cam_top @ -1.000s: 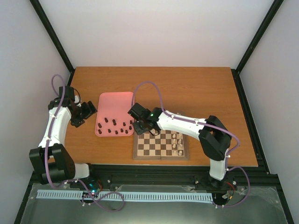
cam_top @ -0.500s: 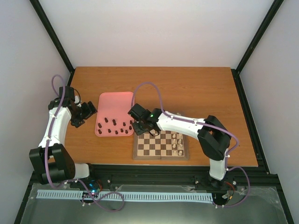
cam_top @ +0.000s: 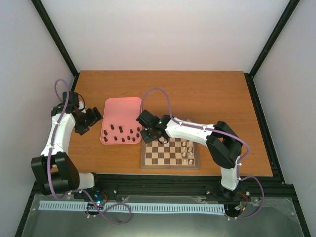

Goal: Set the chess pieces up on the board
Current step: Place the chess piece on the chessboard, then pick up the chess piece from the storage box, then place the chess piece on the chessboard.

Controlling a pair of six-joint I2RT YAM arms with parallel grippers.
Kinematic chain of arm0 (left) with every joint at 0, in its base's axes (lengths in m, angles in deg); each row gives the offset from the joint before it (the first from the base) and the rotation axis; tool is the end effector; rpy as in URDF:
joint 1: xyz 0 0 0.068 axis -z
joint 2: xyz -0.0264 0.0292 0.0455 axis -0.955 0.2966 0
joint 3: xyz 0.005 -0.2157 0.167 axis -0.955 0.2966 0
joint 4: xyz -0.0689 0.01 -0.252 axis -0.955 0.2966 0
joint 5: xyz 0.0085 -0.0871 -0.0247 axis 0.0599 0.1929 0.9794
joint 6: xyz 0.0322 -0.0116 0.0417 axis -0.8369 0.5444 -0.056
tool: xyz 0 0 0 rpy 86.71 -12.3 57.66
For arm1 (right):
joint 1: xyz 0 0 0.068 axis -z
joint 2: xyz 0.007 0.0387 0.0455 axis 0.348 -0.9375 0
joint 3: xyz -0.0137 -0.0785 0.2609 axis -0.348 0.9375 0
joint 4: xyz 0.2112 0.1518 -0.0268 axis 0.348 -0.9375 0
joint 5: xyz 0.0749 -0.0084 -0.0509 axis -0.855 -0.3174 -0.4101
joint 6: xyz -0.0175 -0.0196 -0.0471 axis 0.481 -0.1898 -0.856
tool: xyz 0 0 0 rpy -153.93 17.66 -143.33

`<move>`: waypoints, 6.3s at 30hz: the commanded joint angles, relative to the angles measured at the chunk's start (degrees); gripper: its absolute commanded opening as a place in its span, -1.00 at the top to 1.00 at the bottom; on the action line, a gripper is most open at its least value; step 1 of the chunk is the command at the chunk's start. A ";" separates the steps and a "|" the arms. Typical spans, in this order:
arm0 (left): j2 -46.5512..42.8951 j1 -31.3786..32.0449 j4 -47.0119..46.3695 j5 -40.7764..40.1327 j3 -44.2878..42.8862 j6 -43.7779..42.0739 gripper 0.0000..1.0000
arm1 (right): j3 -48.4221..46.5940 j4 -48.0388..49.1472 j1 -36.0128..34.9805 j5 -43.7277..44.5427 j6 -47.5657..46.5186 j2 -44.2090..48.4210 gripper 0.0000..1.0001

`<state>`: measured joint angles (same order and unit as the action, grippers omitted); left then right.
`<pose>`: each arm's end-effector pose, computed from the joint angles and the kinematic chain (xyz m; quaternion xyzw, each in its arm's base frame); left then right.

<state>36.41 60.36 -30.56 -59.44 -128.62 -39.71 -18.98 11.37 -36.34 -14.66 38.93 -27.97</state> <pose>0.2421 0.0440 0.2669 -0.3050 0.9266 -0.1454 0.1649 0.2222 0.3320 0.1992 -0.2763 0.9320 0.1100 0.2071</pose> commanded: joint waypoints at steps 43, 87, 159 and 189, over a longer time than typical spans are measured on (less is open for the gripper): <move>0.38 0.19 -0.86 -0.68 -1.36 0.00 -0.85 | -13.52 -13.34 0.46 -1.04 -5.94 3.49 -0.08; 0.10 0.24 0.25 0.14 -3.04 -0.15 -1.00 | -47.75 -26.00 4.00 -8.48 -10.24 -32.79 0.39; 0.98 0.17 -0.25 -0.07 -2.64 -0.40 -0.99 | -18.09 -18.66 8.98 -4.35 -7.54 -11.32 0.88; 1.52 0.23 -0.44 -0.24 -2.42 -0.66 -0.99 | -20.26 -18.46 9.42 -3.17 -8.15 -14.52 0.85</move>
<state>37.52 60.36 -30.50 -59.30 -129.41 -39.60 -37.88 -7.78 -27.19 -18.02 31.06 -41.39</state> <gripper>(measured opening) 0.997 0.103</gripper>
